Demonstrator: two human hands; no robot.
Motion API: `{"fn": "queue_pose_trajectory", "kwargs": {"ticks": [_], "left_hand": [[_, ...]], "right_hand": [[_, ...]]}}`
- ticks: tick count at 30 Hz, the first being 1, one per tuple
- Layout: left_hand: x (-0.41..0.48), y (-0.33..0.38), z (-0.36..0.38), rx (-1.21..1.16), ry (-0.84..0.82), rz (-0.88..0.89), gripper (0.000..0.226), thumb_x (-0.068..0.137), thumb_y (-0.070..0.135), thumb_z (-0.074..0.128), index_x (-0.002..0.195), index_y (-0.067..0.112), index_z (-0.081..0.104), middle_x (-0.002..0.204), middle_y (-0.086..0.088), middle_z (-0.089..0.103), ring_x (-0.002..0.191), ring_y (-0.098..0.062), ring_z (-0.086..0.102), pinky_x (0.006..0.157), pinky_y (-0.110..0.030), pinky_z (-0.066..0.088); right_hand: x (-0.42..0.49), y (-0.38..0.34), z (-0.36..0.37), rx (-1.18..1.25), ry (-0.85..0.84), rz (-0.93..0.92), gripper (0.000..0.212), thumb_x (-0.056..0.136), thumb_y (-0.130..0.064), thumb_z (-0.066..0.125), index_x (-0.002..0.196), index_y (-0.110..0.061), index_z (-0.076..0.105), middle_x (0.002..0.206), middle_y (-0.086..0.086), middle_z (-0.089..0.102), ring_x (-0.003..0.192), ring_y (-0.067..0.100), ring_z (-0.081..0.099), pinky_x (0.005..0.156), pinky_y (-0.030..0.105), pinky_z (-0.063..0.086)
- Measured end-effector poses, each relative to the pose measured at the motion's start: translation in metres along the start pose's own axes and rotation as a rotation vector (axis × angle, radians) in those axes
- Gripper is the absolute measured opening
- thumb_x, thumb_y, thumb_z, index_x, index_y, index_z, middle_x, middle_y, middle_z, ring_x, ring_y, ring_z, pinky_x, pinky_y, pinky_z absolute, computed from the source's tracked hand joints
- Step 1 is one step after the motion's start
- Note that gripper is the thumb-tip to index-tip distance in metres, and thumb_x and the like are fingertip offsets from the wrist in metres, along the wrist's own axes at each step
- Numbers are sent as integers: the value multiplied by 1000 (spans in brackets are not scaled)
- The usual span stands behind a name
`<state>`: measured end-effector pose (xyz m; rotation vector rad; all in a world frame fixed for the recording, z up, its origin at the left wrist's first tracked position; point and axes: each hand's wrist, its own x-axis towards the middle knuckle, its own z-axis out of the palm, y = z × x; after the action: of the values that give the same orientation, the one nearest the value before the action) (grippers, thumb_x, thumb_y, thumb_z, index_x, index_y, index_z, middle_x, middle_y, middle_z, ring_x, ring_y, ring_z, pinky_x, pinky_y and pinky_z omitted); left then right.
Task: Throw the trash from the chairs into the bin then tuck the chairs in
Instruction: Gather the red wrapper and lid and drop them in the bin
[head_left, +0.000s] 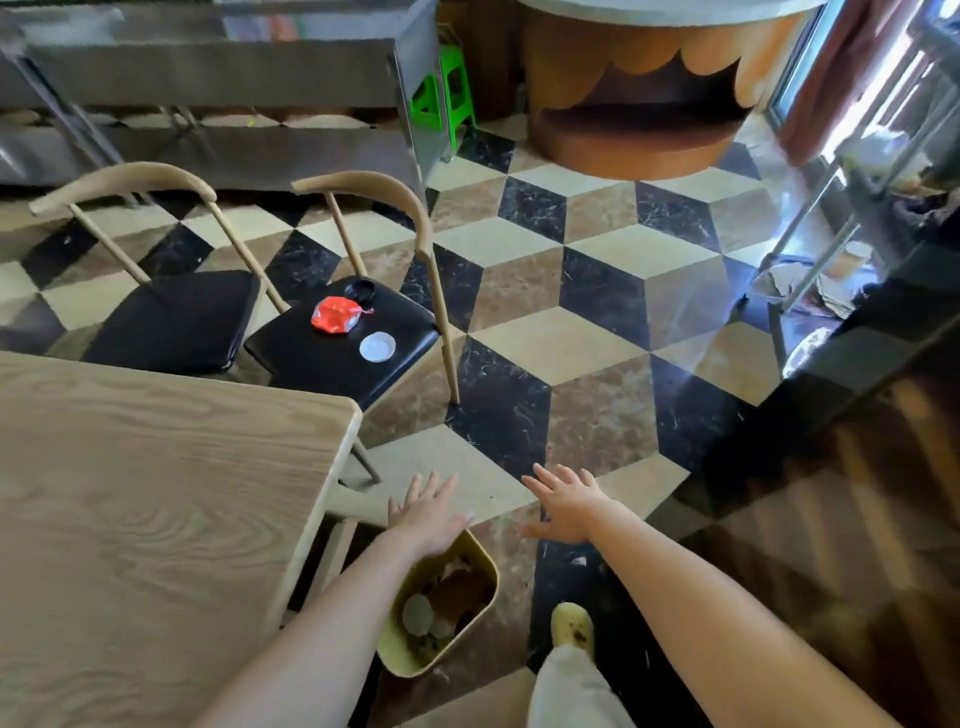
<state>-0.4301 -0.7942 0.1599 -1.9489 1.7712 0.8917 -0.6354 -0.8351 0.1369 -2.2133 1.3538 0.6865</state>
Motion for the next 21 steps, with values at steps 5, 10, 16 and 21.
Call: {"fn": "queue_pose_trajectory", "kwargs": {"ticks": [5, 10, 16, 21], "left_hand": [[45, 36, -1, -81, -164, -42, 65, 100, 50, 30, 155, 23, 8, 164, -6, -1, 151, -30, 0, 120, -52, 9], [70, 54, -18, -256, -204, -81, 65, 98, 49, 36, 153, 20, 18, 162, -7, 17, 148, -28, 18, 120, -46, 20], [108, 54, -47, -304, -317, -122, 53, 99, 48, 35, 136, 13, 50, 140, -8, 52, 129, -28, 48, 107, -39, 38], [154, 49, -75, -340, -351, -137, 51, 101, 44, 32, 127, 9, 57, 135, -12, 56, 124, -29, 51, 101, -33, 38]], "right_hand": [[35, 55, -6, -26, -133, -82, 82, 90, -65, 38, 154, -27, 4, 163, 3, -1, 148, 35, 5, 118, 55, 8], [67, 88, -31, -50, -220, -138, 82, 90, -64, 40, 154, -26, 6, 163, 1, 3, 148, 32, 9, 118, 55, 15], [113, 107, -71, -37, -395, -163, 80, 89, -66, 42, 152, -23, 18, 159, 4, 23, 144, 30, 24, 115, 48, 25], [172, 115, -105, -120, -494, -188, 80, 87, -68, 42, 150, -21, 29, 156, 2, 31, 142, 25, 32, 113, 42, 31]]}}
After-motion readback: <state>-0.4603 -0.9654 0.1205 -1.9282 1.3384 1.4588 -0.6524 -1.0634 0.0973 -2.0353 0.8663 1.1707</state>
